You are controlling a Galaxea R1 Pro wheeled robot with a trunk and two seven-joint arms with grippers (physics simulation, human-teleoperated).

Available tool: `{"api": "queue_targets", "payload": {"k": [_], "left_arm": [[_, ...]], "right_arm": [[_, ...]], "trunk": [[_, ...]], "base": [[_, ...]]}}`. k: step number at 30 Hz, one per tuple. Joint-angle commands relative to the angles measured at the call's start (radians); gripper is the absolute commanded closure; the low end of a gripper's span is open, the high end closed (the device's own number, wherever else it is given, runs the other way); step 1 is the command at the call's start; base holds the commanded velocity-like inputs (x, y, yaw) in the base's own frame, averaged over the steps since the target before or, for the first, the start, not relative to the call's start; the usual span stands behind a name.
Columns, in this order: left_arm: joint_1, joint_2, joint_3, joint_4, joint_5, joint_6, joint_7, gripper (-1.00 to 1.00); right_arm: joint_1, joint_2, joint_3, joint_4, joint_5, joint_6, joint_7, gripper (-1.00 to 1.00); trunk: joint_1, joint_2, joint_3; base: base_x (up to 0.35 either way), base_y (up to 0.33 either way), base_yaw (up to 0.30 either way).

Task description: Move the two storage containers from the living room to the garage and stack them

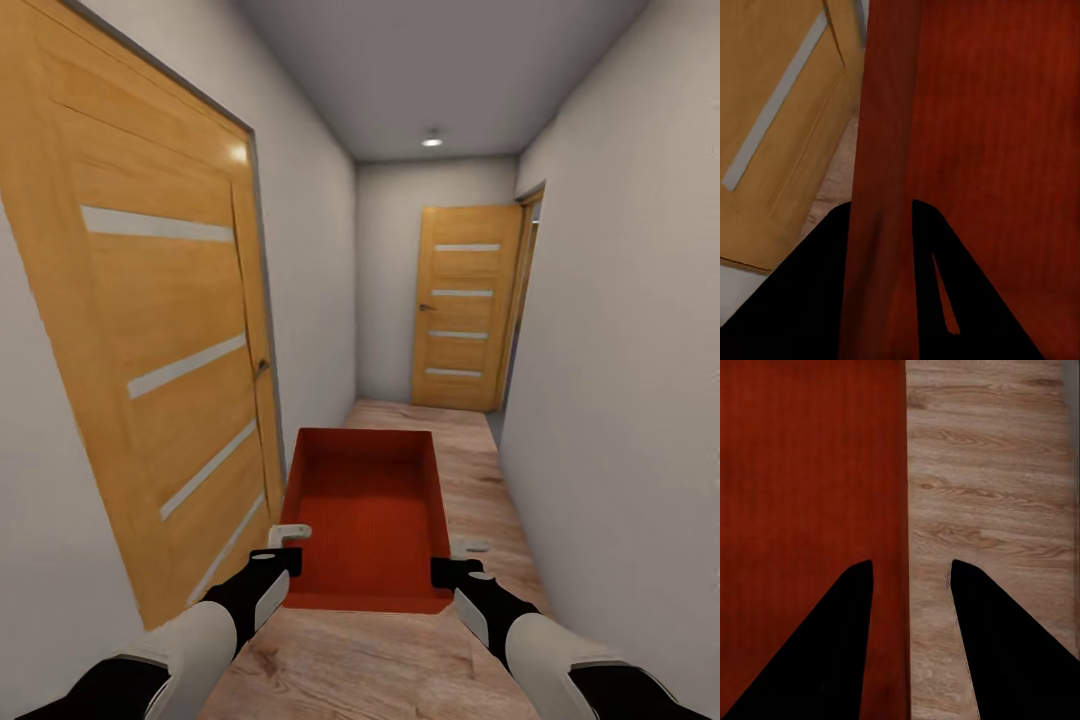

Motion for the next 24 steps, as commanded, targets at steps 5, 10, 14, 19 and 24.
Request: {"api": "queue_targets", "payload": {"k": [5, 10, 14, 19, 24], "left_arm": [[0.0, 0.001, 0.007, -0.006, -0.021, 0.0, 0.021, 1.0], [0.0, 0.001, 0.007, -0.006, -0.021, 0.0, 0.021, 1.0], [0.0, 0.001, 0.007, -0.006, -0.021, -0.001, 0.021, 1.0], [0.0, 0.001, 0.007, -0.006, -0.021, -0.001, 0.021, 1.0], [0.0, 0.001, 0.007, -0.006, -0.021, -0.001, 0.021, 1.0]], "right_arm": [[0.0, 0.001, 0.005, 0.003, -0.018, -0.001, -0.003, 1.0], [0.0, 0.001, 0.005, 0.003, -0.018, -0.001, -0.003, 1.0], [0.0, 0.001, 0.005, 0.003, -0.018, -0.001, -0.003, 1.0], [0.0, 0.0, 0.005, 0.003, -0.018, -0.001, -0.003, 1.0], [0.0, -0.001, 0.004, 0.003, -0.018, -0.001, -0.003, 1.0]], "trunk": [[0.001, -0.001, 0.0], [0.001, -0.001, 0.0], [0.001, -0.001, 0.0], [0.001, -0.001, 0.0], [0.001, -0.001, 0.0]], "base": [[0.322, 0.0, -0.271], [0.322, 0.0, -0.28], [0.322, 0.0, -0.28], [0.322, 0.0, -0.161], [0.322, 0.0, -0.016]]}}
